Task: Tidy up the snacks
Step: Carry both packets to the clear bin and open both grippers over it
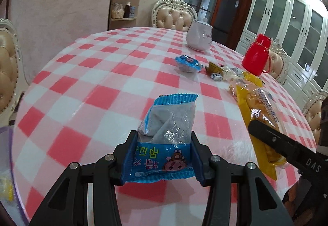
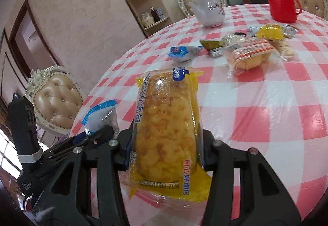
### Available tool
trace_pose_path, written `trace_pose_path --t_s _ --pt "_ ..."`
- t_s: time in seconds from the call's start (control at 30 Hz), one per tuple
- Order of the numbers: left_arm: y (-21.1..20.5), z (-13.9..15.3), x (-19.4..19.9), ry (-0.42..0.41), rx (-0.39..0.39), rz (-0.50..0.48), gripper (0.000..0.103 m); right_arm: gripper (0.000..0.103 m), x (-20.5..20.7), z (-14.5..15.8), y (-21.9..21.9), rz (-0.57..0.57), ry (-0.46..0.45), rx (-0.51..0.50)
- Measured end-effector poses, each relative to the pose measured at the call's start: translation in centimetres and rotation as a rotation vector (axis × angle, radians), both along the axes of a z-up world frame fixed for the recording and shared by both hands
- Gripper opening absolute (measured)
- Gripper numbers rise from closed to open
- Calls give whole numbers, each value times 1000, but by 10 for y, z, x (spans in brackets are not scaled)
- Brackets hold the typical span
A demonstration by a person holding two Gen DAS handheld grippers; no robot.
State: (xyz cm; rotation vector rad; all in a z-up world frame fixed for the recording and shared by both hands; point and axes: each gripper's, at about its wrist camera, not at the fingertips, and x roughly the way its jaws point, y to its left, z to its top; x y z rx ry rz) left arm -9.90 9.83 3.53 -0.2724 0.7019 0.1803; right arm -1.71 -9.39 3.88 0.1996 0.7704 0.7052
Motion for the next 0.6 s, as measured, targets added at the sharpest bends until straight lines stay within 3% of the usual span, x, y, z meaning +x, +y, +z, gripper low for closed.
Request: trace_pose_path --t_s 0.6 --pt "65 0 -73 29 29 133 49 51 -46 -11 78 264 30 -6"
